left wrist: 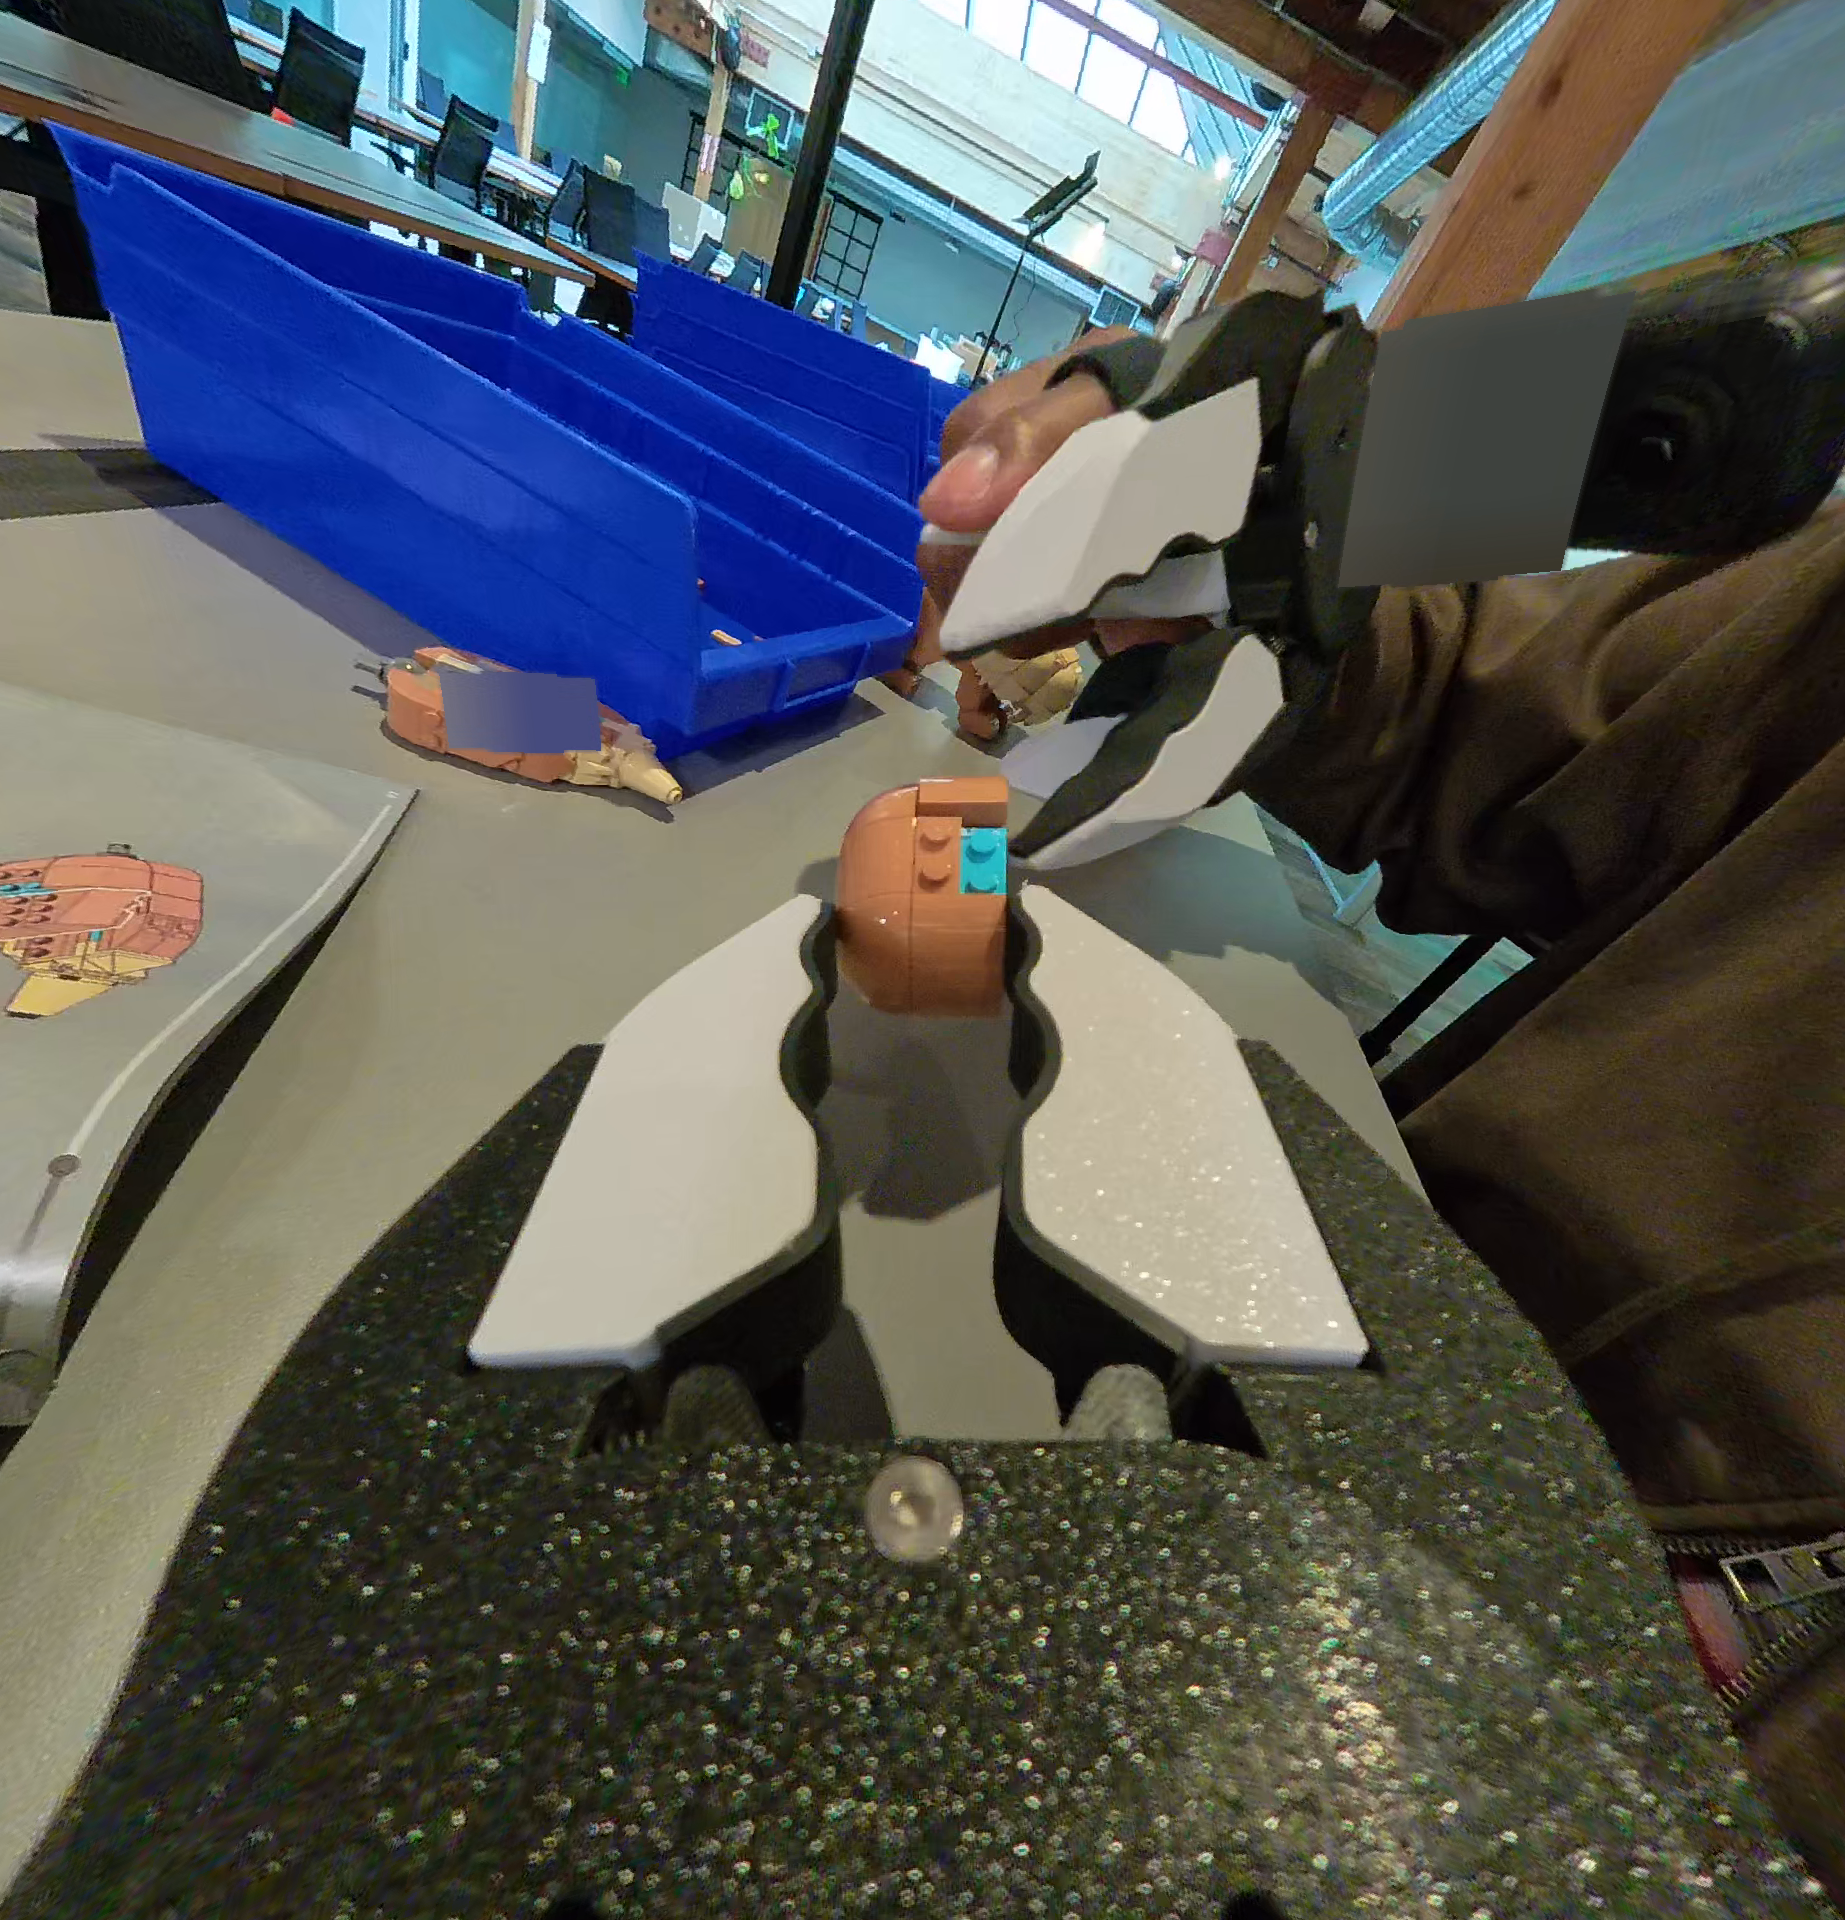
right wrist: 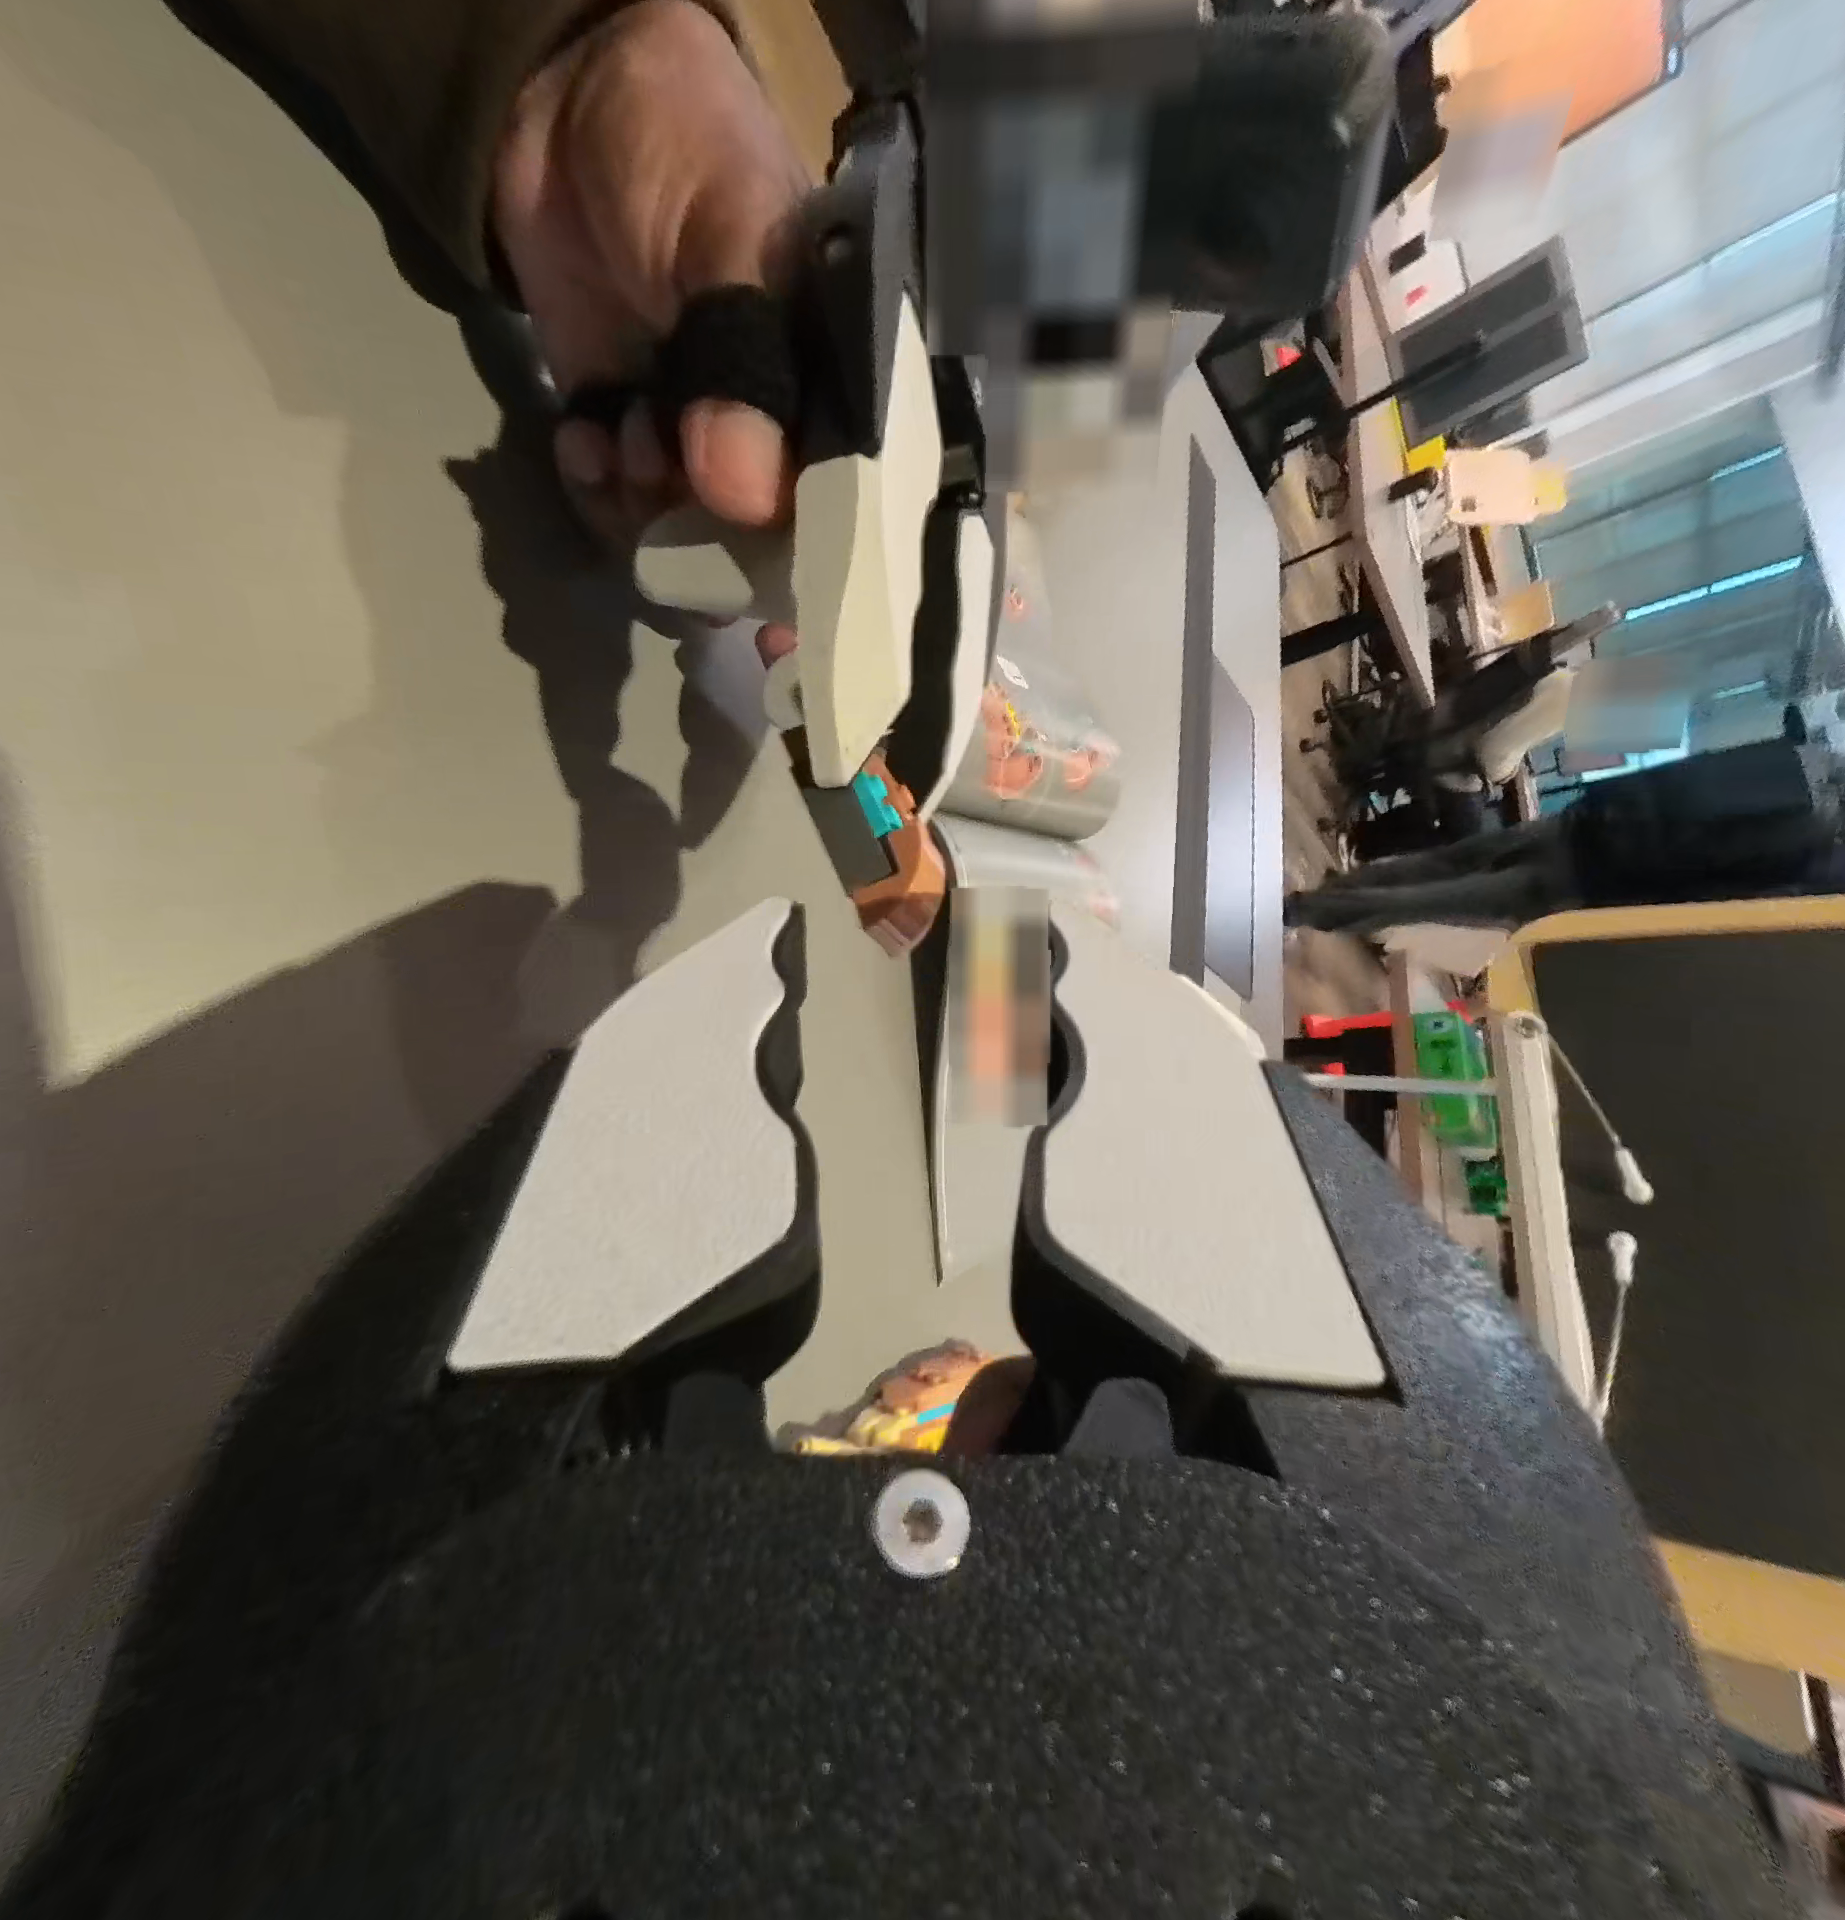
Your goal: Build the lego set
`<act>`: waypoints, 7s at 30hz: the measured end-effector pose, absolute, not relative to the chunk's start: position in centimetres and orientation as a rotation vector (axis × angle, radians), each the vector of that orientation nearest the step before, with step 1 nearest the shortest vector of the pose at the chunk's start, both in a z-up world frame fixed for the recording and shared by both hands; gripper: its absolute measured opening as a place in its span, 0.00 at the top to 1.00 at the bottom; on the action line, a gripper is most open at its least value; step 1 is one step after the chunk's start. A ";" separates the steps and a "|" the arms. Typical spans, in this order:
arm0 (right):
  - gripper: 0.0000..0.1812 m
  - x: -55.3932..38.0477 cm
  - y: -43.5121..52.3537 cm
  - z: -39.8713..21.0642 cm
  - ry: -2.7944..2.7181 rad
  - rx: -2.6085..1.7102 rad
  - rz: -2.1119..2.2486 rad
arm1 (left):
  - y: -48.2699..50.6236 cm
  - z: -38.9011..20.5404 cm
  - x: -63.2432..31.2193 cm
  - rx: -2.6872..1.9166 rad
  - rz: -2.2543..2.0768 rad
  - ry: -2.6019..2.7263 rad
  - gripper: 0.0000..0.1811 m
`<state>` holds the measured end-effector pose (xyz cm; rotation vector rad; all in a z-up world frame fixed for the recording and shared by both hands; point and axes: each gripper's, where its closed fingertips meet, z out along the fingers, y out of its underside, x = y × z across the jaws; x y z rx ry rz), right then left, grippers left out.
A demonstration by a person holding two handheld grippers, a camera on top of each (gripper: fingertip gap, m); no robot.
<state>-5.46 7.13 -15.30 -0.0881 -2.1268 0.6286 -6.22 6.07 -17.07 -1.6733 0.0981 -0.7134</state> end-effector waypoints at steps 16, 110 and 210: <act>0.90 -6.4 6.4 -16.3 -2.039 0.046 0.509 | 6.0 -16.9 -6.0 -1.659 -0.746 0.098 0.83; 0.89 -5.2 3.6 -14.0 -1.940 -0.003 0.740 | 4.1 -15.1 -3.8 -1.532 -1.264 0.052 0.82; 0.91 -4.9 5.4 -16.2 -1.930 -0.499 1.297 | 5.1 -16.2 -4.8 -1.562 -0.037 0.543 0.92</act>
